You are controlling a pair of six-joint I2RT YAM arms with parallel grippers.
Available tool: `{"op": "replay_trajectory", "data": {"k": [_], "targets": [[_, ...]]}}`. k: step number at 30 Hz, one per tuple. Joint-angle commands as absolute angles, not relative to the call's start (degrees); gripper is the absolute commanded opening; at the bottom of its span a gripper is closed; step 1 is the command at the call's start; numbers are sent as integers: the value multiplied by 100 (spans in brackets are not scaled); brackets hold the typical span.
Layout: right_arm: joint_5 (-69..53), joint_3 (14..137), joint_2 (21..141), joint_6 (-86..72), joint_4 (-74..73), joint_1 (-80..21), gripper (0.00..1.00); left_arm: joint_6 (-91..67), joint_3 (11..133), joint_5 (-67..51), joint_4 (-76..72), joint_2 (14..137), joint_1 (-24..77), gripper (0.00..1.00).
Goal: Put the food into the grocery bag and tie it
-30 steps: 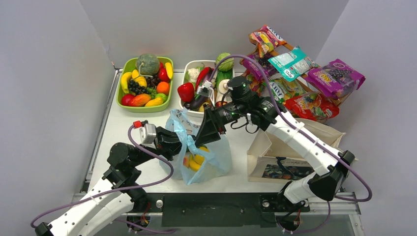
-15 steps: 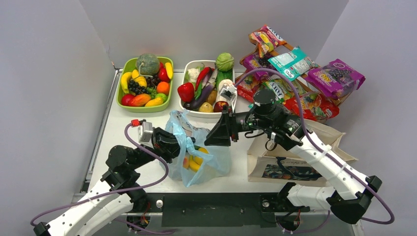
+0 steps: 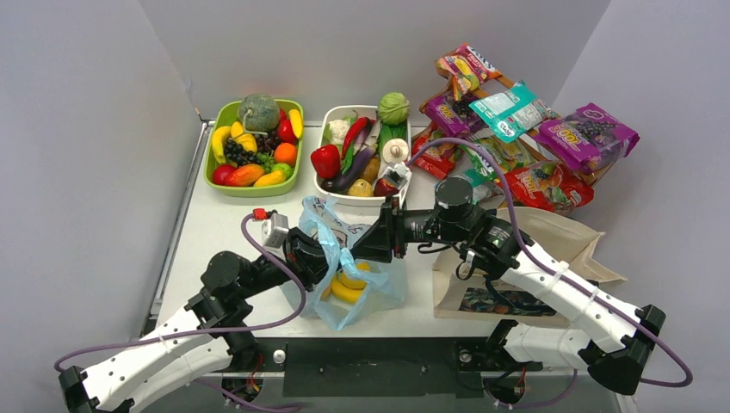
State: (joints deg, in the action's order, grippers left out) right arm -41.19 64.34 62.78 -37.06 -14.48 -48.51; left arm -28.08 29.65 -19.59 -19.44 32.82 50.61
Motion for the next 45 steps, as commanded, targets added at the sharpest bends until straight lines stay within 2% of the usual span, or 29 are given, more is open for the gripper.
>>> {"op": "replay_trajectory", "data": {"k": [1, 28, 30, 33, 37, 39, 45], "targets": [[-3929, 6535, 6382, -3485, -1077, -5291, 33, -2892, 3282, -1772, -1968, 3381, 5184, 0], [-4331, 5396, 6475, -4022, 201, -5507, 33, -2961, 3441, -1497, -1633, 3384, 5238, 0], [-4327, 5451, 6437, -3960, -32, -5510, 38, -2867, 3484, -1436, -1541, 3390, 5243, 0], [-4161, 5691, 6308, -3575, -690, -5499, 52, -2708, 3563, -1385, -1381, 3412, 5239, 0], [-3814, 6063, 6066, -3267, -1483, -5375, 61, -2616, 3637, -1367, -1310, 3428, 5238, 0], [-3702, 6222, 5963, -3164, -1780, -5241, 64, -2603, 3641, -1363, -1306, 3423, 5238, 0], [-3603, 6650, 5767, -3032, -2301, -4898, 66, -2614, 3620, -1341, -1330, 3392, 5238, 0]]}}
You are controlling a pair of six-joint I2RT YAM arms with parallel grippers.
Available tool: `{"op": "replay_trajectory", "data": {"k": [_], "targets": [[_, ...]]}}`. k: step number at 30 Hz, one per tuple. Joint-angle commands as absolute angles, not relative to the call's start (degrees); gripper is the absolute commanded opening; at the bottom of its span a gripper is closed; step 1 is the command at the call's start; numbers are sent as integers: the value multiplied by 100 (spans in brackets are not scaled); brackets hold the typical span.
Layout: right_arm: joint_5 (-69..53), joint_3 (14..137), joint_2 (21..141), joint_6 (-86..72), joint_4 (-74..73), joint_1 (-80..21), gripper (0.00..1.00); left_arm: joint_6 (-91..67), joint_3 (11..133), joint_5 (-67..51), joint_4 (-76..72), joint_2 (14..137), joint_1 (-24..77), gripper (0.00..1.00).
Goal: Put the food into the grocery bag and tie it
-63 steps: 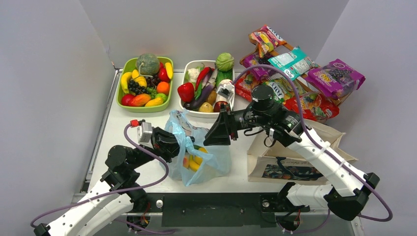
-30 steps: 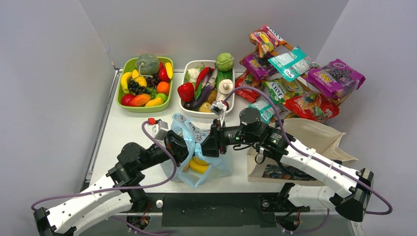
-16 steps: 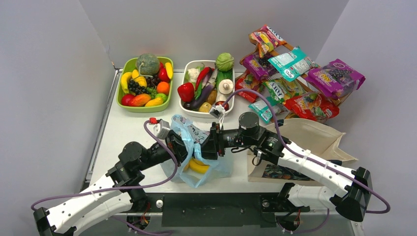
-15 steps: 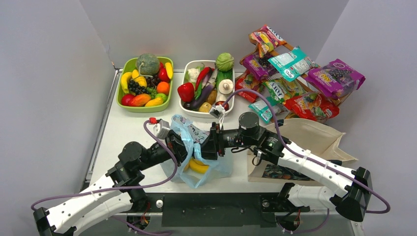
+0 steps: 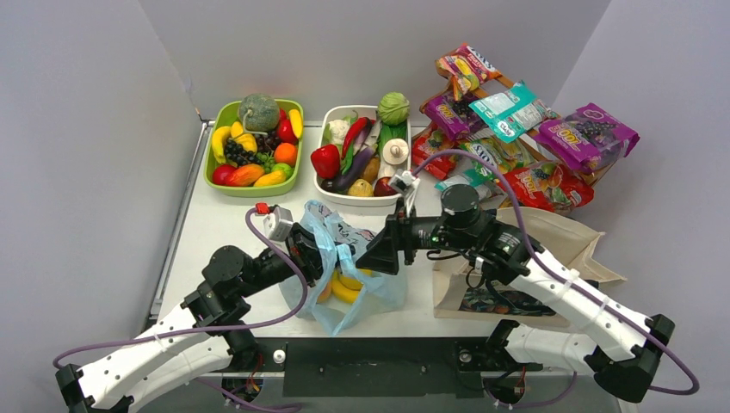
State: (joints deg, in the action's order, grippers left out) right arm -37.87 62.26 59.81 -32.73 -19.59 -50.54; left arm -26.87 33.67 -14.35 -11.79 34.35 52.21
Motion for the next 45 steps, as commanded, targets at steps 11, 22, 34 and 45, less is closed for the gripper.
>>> {"op": "replay_trajectory", "data": {"k": [11, 22, 34, 45], "targets": [[-3744, 6404, 5689, -3334, -2039, -4936, 9, -2648, 3600, -1355, -1433, 3458, 5238, 0], [-4035, 5852, 5954, -3936, -800, -5317, 4, -2680, 3571, -1363, -1512, 3462, 5238, 0], [-4308, 5497, 6304, -4493, 642, -5582, 5, -2779, 3542, -1385, -1564, 3440, 5247, 0], [-4764, 5363, 6774, -4818, 1527, -5702, 5, -2845, 3502, -1370, -1620, 3417, 5255, 0]]}}
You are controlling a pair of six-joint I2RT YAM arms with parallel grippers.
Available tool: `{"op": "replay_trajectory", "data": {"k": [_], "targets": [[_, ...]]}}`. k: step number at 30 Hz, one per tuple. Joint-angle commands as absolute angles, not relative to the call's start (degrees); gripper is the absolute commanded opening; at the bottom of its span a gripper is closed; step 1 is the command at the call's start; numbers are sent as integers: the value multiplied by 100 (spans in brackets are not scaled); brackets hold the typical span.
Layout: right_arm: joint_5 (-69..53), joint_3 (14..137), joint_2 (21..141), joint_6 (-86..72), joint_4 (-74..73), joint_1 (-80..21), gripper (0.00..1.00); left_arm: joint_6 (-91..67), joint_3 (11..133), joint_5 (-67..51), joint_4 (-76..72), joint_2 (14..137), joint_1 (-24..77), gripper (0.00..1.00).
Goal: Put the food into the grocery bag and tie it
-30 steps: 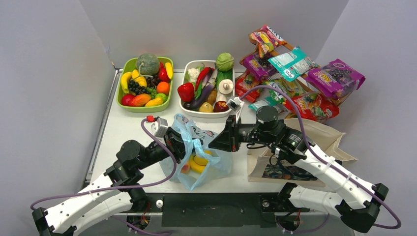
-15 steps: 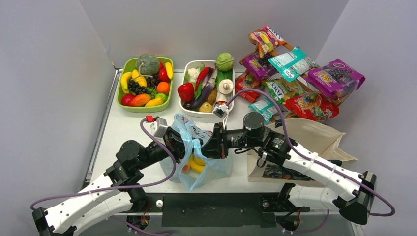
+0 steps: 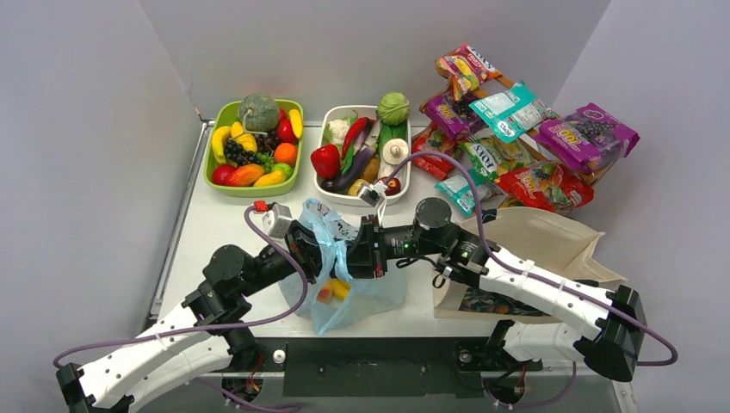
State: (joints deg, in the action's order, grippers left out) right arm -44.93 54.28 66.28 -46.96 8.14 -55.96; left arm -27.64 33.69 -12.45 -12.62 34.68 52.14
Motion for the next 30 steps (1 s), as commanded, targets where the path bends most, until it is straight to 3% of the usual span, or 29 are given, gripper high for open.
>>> {"op": "replay_trajectory", "data": {"k": [1, 5, 12, 19, 30], "targets": [[-4839, 5390, 6779, -4797, 1531, -5725, 5, -2842, 3504, -1370, -1619, 3407, 5256, 0], [-5064, 5448, 6719, -4620, 1357, -5813, 5, -2841, 3504, -1354, -1617, 3395, 5256, 0], [-4769, 5418, 6488, -4593, 1340, -5814, 16, -2899, 3485, -1305, -1647, 3400, 5264, 0], [-4128, 5500, 6594, -4824, 1546, -5831, 38, -3013, 3524, -1250, -1628, 3492, 5298, 0], [-2628, 5555, 6622, -4714, 940, -6089, 42, -2931, 3410, -847, -1490, 3398, 5300, 0]]}}
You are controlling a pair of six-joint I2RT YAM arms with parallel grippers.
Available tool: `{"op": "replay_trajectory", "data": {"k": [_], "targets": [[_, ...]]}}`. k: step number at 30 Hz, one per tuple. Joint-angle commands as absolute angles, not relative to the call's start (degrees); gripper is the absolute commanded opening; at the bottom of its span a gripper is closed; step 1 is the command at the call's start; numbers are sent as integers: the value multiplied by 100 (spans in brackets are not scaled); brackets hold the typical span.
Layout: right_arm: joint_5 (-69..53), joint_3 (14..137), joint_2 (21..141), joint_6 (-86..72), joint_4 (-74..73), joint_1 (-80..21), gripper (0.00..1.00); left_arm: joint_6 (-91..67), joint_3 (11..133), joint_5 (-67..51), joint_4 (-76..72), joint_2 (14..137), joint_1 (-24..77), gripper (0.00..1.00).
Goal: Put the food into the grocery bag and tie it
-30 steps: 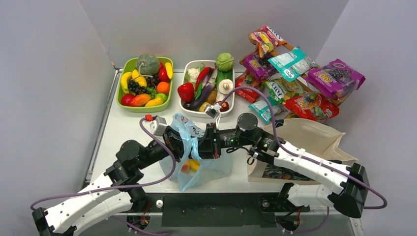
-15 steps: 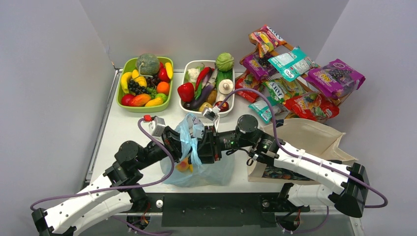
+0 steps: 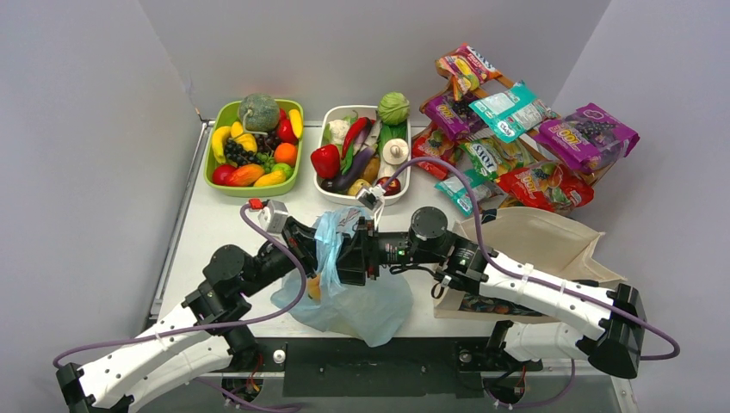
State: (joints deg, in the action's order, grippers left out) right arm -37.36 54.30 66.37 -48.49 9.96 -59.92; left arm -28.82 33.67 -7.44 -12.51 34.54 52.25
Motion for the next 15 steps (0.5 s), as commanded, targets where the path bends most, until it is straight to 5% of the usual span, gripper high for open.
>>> {"op": "replay_trajectory", "data": {"k": [1, 15], "targets": [[-2527, 5544, 6625, -4725, 927, -6125, 42, -2924, 3393, -815, -1483, 3389, 5302, 0], [-1057, 5459, 6942, -4914, 1556, -6879, 49, -2918, 3301, -526, -1530, 3358, 5309, 0]]}}
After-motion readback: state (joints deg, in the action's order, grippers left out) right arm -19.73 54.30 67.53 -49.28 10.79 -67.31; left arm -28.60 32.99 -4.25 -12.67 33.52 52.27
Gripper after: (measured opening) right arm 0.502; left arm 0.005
